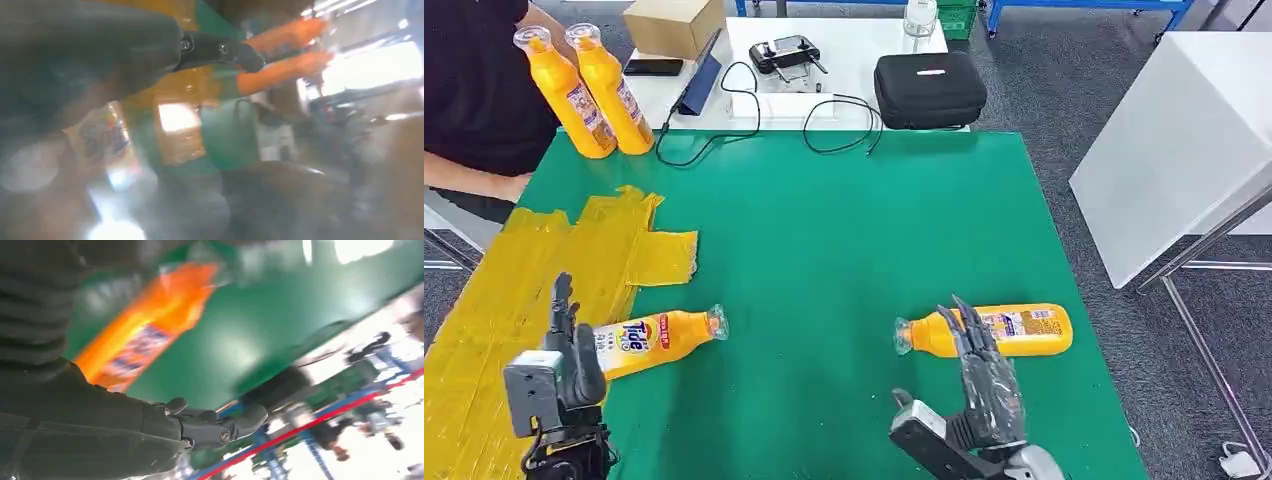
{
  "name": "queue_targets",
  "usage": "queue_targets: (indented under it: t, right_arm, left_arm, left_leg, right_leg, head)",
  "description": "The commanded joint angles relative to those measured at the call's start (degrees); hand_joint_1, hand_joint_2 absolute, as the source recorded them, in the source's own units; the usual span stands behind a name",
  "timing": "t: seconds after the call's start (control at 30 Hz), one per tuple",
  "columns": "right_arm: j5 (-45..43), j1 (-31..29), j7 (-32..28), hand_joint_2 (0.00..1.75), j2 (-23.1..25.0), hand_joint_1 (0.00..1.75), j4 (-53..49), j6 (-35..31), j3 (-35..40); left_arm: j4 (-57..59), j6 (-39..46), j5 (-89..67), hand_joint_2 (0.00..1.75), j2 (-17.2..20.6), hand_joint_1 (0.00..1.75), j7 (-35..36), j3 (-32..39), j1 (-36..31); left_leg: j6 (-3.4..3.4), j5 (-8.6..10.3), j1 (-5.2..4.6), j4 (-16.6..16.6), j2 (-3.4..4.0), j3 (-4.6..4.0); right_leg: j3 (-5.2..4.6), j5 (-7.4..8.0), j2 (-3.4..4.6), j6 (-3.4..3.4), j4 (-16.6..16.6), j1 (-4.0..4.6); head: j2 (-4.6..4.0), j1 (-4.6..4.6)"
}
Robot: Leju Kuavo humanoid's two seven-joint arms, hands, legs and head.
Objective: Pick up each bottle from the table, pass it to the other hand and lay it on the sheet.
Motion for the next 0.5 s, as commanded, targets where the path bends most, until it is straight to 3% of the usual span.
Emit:
queue_targets:
  t: [0.03, 0.23, 0.5]
  right_arm:
    - [6.6, 10.2, 4.1, 1.75, -6.8, 0.0, -9.6, -2.1, -10.0]
    - [9.5, 12.8, 6.5, 1.75, -6.9, 0.0, -9.4, 3.4, -16.3]
    - [7.9, 10.7, 1.8, 1.75, -5.0, 0.0, -3.8, 8.0, -25.1]
  left_arm:
    - [-6.2, -0.9, 2.7, 0.0, -2.4, 0.0, 0.7, 2.4, 2.5]
    - [-6.2, -3.2, 3.6, 0.0, -2.7, 0.0, 0.9, 2.3, 3.2]
    - [-4.8, -6.0, 4.8, 0.0, -2.6, 0.0, 0.6, 1.8, 2.4]
  left_leg:
    - [-0.02, -0.07, -0.03, 0.1, -0.12, 0.07]
    - [0.0, -0.02, -0.03, 0.0, -0.03, 0.07]
    - [0.02, 0.02, -0.02, -0.1, 0.03, 0.17]
  right_leg:
    - [0.1, -0.1, -0.17, -0.02, 0.1, 0.0]
    - [0.05, -0.03, -0.08, 0.0, 0.0, 0.0]
    - [0.17, 0.01, -0.03, -0.01, -0.1, -0.02]
  head:
    - [0.0, 0.02]
    - [0.0, 0.0]
    - [0.0, 0.02]
